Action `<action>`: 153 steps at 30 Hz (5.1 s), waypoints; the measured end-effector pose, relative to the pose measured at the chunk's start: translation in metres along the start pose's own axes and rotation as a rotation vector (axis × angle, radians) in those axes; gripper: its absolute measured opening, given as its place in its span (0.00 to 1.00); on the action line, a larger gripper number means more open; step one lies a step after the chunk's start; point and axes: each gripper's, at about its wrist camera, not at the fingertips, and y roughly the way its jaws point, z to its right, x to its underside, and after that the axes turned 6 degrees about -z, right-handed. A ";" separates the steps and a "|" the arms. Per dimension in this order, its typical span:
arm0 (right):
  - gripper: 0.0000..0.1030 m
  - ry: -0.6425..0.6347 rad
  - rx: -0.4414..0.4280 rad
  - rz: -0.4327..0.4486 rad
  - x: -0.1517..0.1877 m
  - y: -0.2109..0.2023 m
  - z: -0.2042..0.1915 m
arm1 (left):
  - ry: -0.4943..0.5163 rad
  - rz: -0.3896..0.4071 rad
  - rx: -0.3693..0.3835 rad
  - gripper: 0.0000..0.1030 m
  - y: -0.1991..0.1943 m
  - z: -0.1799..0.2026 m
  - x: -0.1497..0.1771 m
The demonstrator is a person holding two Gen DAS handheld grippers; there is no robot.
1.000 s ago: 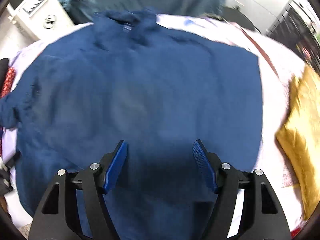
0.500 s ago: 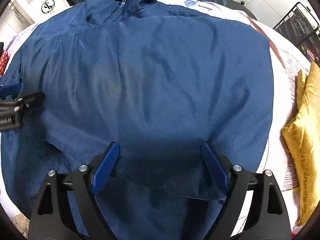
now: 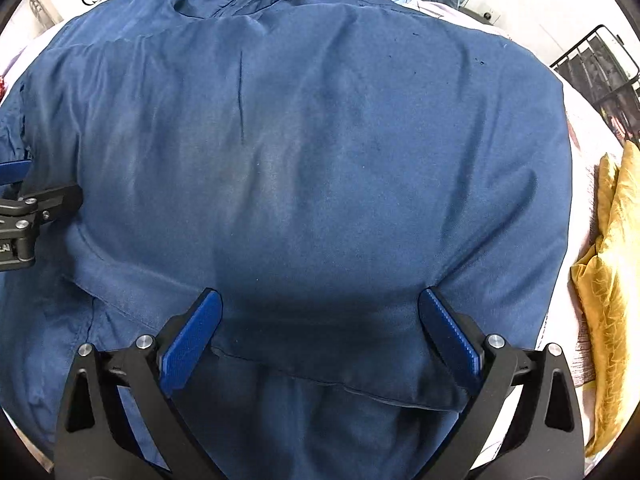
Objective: Fold large clothes
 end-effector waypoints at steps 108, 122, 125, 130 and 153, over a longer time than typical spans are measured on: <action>0.95 0.424 -0.312 -0.013 0.126 -0.064 0.034 | 0.555 0.365 -0.287 0.87 -0.168 0.181 0.011; 0.95 0.263 -0.256 0.170 0.073 -0.108 0.021 | 0.000 0.165 -0.064 0.82 -0.111 -0.024 0.006; 0.92 0.209 -0.297 0.225 0.046 -0.119 0.008 | -0.103 0.156 -0.074 0.79 -0.106 -0.071 0.009; 0.74 0.060 -0.354 0.259 0.002 -0.126 -0.027 | -0.102 0.186 -0.033 0.76 -0.105 -0.088 0.008; 0.65 0.147 -0.261 0.077 -0.007 -0.065 -0.018 | -0.018 0.049 0.038 0.84 -0.041 -0.076 -0.009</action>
